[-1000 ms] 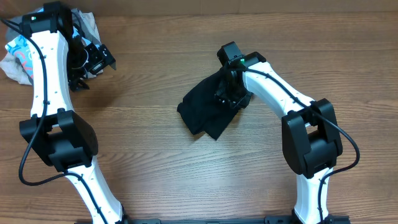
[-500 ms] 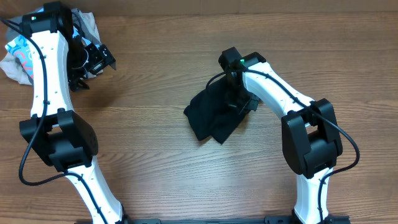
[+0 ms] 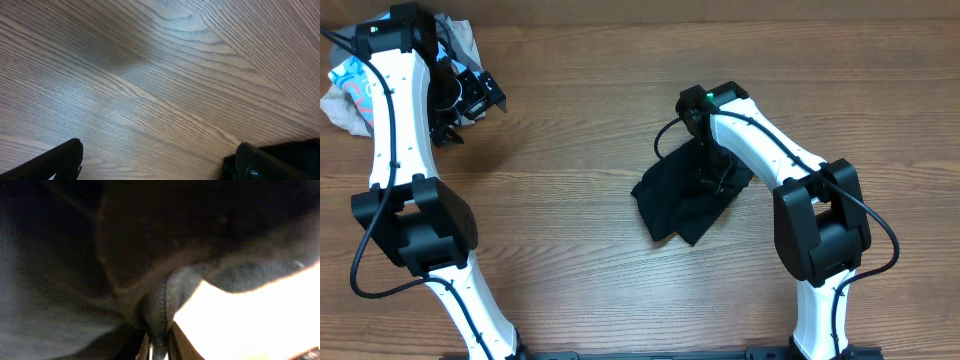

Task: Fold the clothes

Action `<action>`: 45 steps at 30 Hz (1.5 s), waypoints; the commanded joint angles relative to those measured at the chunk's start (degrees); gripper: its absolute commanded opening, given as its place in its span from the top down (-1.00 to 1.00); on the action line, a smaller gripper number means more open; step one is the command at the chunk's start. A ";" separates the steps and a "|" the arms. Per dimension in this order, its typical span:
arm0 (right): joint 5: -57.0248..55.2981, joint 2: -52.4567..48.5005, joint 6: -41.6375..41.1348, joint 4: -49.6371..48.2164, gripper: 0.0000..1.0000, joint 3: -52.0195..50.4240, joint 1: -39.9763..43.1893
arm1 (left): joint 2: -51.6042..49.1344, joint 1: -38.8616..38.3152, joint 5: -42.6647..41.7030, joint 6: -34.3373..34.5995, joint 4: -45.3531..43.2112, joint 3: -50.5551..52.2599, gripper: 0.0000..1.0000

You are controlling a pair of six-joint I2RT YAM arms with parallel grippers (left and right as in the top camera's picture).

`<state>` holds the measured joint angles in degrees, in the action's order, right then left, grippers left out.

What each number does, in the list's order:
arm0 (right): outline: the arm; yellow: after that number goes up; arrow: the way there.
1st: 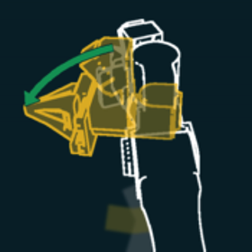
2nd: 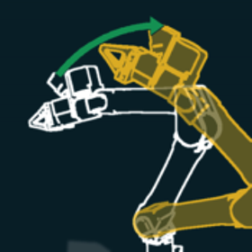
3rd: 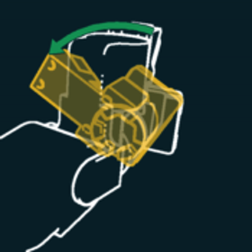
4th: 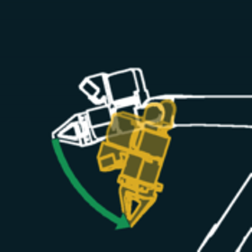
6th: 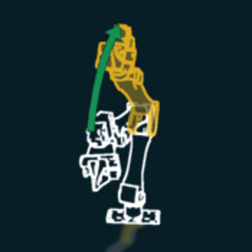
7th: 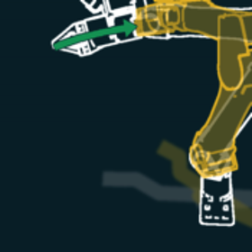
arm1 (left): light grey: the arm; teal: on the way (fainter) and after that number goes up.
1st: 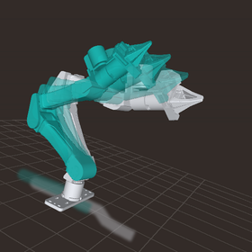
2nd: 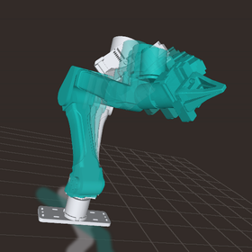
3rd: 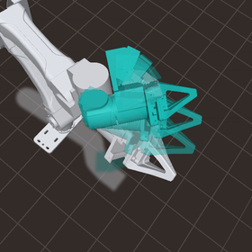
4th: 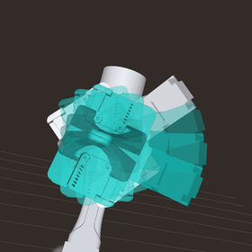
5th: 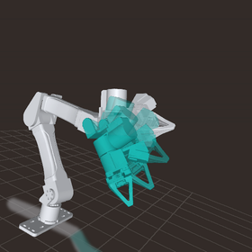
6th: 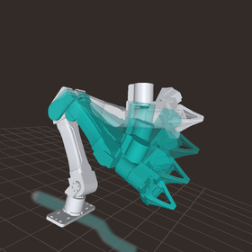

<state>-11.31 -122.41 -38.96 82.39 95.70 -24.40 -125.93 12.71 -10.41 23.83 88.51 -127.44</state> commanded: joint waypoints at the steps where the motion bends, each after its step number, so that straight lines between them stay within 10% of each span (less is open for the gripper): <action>1: -2.86 1.40 -0.31 2.01 0.61 1.53 0.13 | 0.04 -0.42 0.33 -0.70 -0.09 -1.18 -0.99; 10: -13.29 1.86 -7.89 11.87 0.44 1.51 0.26 | 0.02 -0.42 0.33 -0.72 -0.07 -1.18 -1.00; 16: -17.97 5.75 -13.14 12.92 -0.20 1.51 0.48 | 0.02 -0.42 0.31 -0.72 -0.17 -1.18 -1.00; 25: 3.96 9.64 13.73 -10.29 -0.58 1.46 0.70 | 0.04 -0.42 0.24 -0.70 -0.15 -1.18 -1.00; 45: -1.90 6.25 8.72 -15.10 -0.54 -1.97 6.29 | 0.02 -0.42 -0.85 -0.72 0.13 -1.18 -1.00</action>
<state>-12.08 -116.09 -29.56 67.92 94.06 -19.42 -125.93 12.71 -10.68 23.83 88.53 -127.44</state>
